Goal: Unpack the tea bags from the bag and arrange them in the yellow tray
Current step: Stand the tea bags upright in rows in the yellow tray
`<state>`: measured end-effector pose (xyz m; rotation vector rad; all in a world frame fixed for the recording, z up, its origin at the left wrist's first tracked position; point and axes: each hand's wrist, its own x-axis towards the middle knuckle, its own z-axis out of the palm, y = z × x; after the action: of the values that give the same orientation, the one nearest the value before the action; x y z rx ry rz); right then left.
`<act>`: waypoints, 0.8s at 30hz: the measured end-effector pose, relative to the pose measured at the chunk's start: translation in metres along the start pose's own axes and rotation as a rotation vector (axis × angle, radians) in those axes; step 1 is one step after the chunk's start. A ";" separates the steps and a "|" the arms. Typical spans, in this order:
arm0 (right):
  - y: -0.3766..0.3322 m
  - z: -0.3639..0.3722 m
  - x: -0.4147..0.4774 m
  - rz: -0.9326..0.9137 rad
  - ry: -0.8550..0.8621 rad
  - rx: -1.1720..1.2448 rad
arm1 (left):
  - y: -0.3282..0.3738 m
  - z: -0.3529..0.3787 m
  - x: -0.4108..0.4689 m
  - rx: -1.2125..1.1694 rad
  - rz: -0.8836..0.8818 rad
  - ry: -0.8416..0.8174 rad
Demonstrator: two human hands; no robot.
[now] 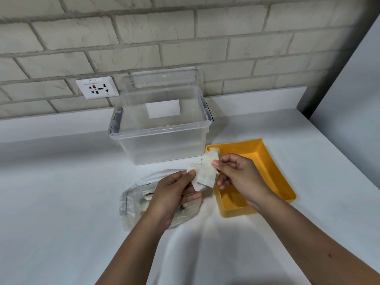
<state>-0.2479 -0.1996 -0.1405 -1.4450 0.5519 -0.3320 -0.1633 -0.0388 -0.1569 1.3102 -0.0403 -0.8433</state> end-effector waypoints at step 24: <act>-0.007 0.009 -0.005 0.061 -0.161 -0.034 | 0.002 0.009 -0.010 0.112 0.072 0.009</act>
<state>-0.2465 -0.1899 -0.1321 -1.4695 0.4715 -0.1565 -0.1737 -0.0405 -0.1488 1.4090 -0.1281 -0.7823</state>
